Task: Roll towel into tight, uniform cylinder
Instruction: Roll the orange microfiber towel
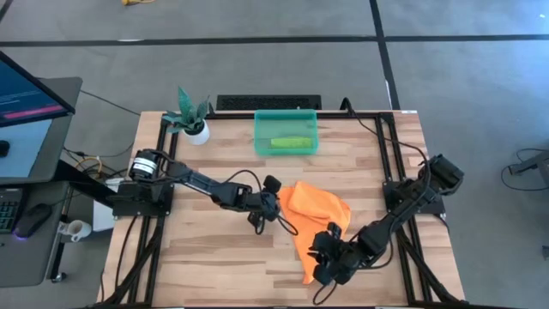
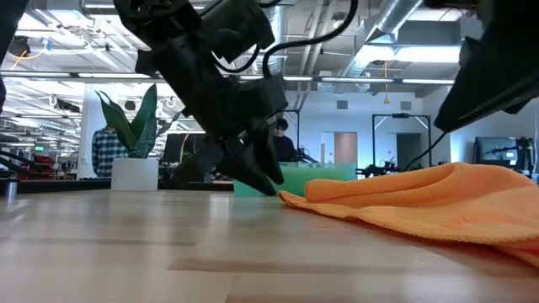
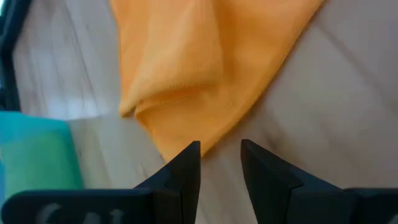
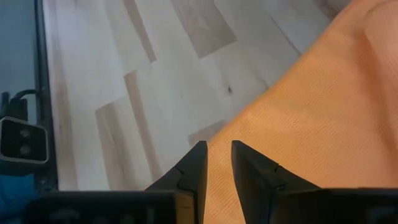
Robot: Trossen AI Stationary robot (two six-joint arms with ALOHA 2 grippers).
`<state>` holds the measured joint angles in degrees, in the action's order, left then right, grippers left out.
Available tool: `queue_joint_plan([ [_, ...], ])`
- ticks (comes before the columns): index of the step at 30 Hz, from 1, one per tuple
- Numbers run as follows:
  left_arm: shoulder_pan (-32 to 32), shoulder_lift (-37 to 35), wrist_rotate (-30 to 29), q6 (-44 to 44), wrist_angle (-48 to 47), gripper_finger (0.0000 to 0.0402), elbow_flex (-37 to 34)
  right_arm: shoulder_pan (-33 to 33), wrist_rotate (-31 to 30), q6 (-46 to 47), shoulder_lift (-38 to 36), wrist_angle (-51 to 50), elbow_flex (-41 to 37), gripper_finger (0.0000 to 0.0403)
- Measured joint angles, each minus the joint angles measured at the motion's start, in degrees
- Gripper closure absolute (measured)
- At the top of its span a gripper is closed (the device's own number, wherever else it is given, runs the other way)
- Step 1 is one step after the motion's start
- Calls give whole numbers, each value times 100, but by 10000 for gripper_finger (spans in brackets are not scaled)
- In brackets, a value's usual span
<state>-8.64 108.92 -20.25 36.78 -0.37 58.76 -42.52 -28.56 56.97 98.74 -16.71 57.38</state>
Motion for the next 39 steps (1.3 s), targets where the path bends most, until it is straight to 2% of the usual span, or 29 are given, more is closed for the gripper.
queue_joint_plan([
  [14,302,129,492,413,257,295,3,65,15,2,0,-24,-1,308],
  [18,297,368,447,597,526,295,9,65,14,3,0,-34,-1,308],
  [23,263,568,-40,606,880,295,20,65,14,4,0,-28,-3,308],
  [28,325,621,-89,601,891,296,23,65,15,4,0,-42,-1,308],
  [32,343,627,-213,76,704,324,24,65,15,4,0,-42,-3,308],
  [36,263,595,-497,-739,215,386,27,65,15,4,0,-43,-3,308],
  [39,89,590,-1137,-1316,-214,393,27,65,15,4,0,-46,-3,308],
])
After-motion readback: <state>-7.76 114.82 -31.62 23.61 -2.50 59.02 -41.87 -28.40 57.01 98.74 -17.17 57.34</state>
